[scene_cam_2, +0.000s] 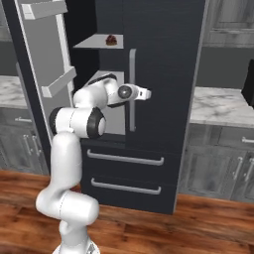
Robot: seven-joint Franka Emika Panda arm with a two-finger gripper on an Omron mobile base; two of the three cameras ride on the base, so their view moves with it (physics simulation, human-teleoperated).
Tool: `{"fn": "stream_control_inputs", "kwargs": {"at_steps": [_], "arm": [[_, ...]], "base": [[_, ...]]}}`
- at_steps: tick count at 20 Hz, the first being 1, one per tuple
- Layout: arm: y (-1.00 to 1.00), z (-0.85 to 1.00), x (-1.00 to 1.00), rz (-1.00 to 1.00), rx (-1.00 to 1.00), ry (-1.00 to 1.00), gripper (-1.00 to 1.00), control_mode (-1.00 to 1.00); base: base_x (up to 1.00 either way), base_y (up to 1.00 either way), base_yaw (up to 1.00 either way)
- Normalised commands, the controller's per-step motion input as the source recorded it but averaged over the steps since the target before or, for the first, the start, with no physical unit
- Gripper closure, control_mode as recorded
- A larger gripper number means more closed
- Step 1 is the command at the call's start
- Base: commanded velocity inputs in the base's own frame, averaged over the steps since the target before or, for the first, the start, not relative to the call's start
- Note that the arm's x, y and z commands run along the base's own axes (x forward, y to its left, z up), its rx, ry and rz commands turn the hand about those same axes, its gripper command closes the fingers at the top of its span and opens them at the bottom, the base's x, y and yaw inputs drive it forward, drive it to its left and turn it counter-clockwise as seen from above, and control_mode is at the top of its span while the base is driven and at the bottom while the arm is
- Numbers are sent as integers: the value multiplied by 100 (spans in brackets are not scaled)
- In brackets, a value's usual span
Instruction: Take the cake and donut from the fridge and place them on the empty tray on the dining counter.
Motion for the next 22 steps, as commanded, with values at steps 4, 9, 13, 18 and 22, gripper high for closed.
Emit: {"fn": "stream_control_inputs", "kwargs": {"at_steps": [4,9,13,18,22], "arm": [[-100,-3,-26,-26,5,4,100,-100],[-100,12,-78,-9,18,2,100,-100],[-100,32,-100,11,24,0,100,-100],[-100,28,-100,10,29,1,100,-100],[-100,35,-100,8,21,0,100,-100]], "base": [[0,0,0],[0,0,0],[0,0,0],[0,0,0],[0,0,0]]}}
